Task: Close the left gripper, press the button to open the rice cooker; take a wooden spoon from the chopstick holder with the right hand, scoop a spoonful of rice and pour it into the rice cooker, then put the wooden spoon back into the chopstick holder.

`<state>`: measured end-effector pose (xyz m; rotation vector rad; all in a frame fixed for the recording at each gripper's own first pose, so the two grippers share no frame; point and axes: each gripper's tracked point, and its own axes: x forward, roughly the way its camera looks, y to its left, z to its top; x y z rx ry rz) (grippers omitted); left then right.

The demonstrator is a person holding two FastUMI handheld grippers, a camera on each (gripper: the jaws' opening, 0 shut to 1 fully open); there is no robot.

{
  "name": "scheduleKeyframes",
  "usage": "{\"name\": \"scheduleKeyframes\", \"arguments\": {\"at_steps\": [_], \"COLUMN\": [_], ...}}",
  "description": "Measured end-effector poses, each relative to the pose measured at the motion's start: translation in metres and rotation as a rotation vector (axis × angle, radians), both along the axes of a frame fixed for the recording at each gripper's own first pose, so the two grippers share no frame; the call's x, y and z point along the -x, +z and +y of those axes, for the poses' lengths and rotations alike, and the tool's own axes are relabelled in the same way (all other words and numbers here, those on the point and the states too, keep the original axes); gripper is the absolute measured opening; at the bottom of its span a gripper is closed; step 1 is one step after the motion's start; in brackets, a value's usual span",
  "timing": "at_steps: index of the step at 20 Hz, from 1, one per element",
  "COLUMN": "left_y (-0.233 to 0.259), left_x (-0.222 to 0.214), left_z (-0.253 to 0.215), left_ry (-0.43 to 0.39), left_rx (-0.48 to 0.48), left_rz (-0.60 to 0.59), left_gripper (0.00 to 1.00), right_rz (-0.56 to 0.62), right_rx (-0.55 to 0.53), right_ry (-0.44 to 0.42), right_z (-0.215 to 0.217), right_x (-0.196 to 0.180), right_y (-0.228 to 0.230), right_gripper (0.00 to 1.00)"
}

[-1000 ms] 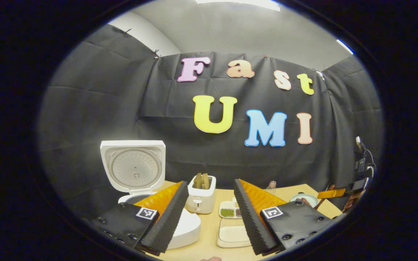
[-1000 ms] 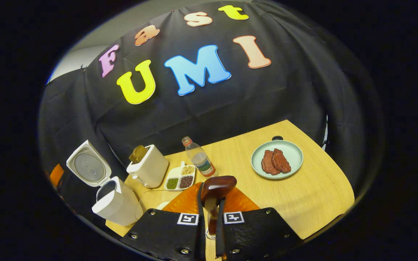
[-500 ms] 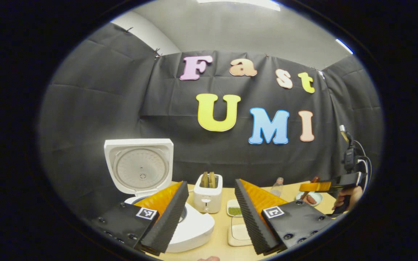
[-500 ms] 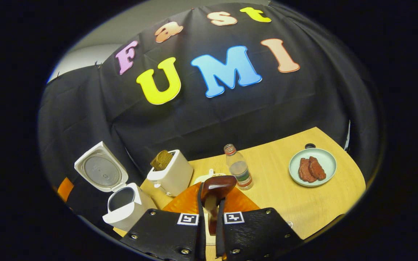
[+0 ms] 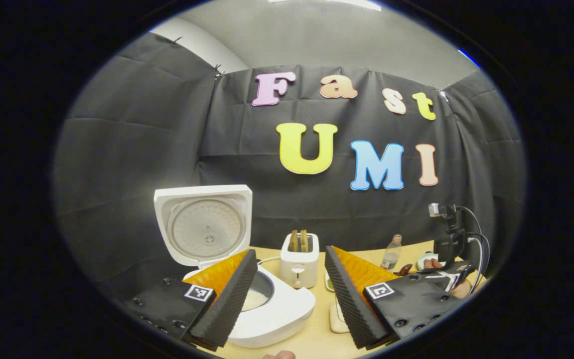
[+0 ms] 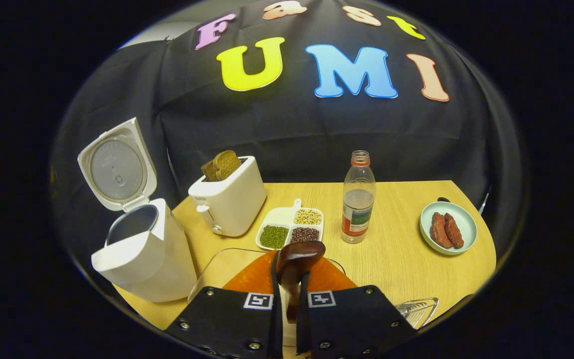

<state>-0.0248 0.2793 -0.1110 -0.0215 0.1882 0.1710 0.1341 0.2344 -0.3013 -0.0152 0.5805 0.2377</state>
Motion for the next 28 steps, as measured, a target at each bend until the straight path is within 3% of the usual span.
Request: {"name": "scheduleKeyframes", "arguments": {"at_steps": [3,12,18,20,22,23,25,26,28], "left_y": [-0.004,-0.010,-0.004,-0.002,0.000,0.002,0.004,0.005,0.005], "left_x": [0.004,0.005,0.002,0.001,0.001,0.002,0.004,0.006,0.008], "left_z": [0.011,0.022,0.013,0.011,0.009,0.008,0.007,0.007,0.008], "left_ry": [0.019,0.046,0.031,0.026,0.021,0.019,0.013,0.011,0.009], "left_rx": [-0.001,0.002,0.009,0.013,0.012,0.011,0.010,0.009,0.009], "left_rz": [0.010,0.024,0.013,0.004,-0.001,-0.003,-0.008,-0.009,-0.010], "left_gripper": [0.95,0.95,0.92,0.95,0.92,0.95,0.92,0.99,0.95], "right_rz": [0.022,0.197,0.179,0.148,0.128,0.118,0.101,0.096,0.088], "right_rx": [-0.065,-0.485,-0.658,-0.714,-0.794,-0.835,-0.921,-0.967,-1.054], "right_ry": [0.028,-0.016,-0.062,-0.087,-0.114,-0.126,-0.152,-0.163,-0.175], "right_z": [0.020,0.058,0.031,0.018,0.006,0.002,-0.007,-0.009,-0.009], "right_x": [0.002,0.020,0.011,0.008,0.007,0.006,0.005,0.007,0.007], "right_y": [-0.006,-0.007,0.028,0.049,0.070,0.081,0.100,0.109,0.125], "right_gripper": [0.11,0.11,0.11,0.11,0.11,0.11,0.11,0.11,0.10]}}
